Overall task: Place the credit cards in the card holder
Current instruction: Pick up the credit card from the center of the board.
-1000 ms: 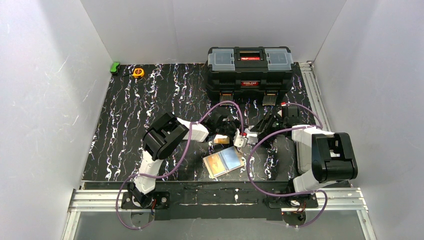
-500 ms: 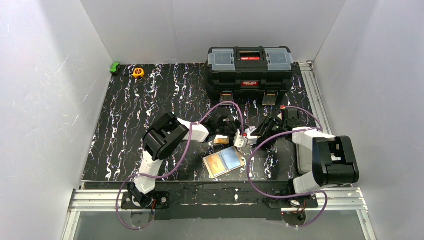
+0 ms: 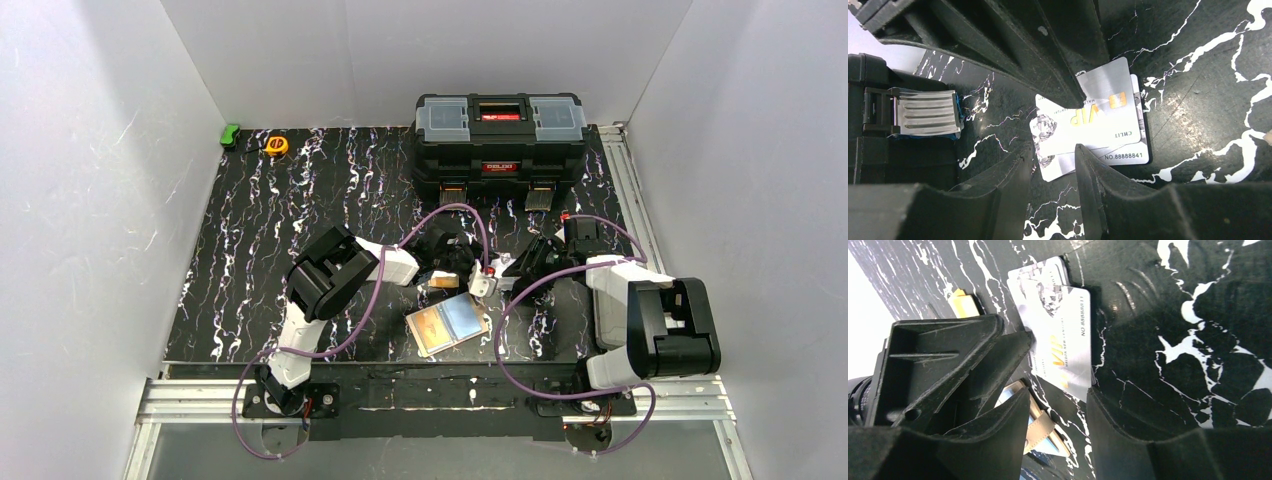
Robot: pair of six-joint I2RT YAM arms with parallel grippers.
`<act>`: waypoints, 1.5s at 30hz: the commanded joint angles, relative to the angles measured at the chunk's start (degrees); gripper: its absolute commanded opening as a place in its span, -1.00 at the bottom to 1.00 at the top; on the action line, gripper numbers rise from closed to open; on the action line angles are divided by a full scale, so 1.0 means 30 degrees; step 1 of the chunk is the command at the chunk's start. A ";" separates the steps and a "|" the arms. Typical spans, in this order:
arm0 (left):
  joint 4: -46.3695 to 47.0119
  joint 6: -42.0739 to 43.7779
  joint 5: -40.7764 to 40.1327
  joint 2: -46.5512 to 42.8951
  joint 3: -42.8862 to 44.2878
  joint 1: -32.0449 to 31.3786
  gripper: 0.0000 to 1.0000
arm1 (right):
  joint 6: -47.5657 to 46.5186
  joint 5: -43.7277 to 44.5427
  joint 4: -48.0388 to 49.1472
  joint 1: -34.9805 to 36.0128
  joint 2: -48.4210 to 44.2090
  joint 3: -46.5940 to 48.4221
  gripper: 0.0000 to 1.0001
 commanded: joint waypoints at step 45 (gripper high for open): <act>0.0063 -0.0104 0.0690 0.0132 -0.0355 -0.0205 -0.32 | 0.1703 -0.2209 0.7125 0.0289 -0.0972 -0.2452 0.36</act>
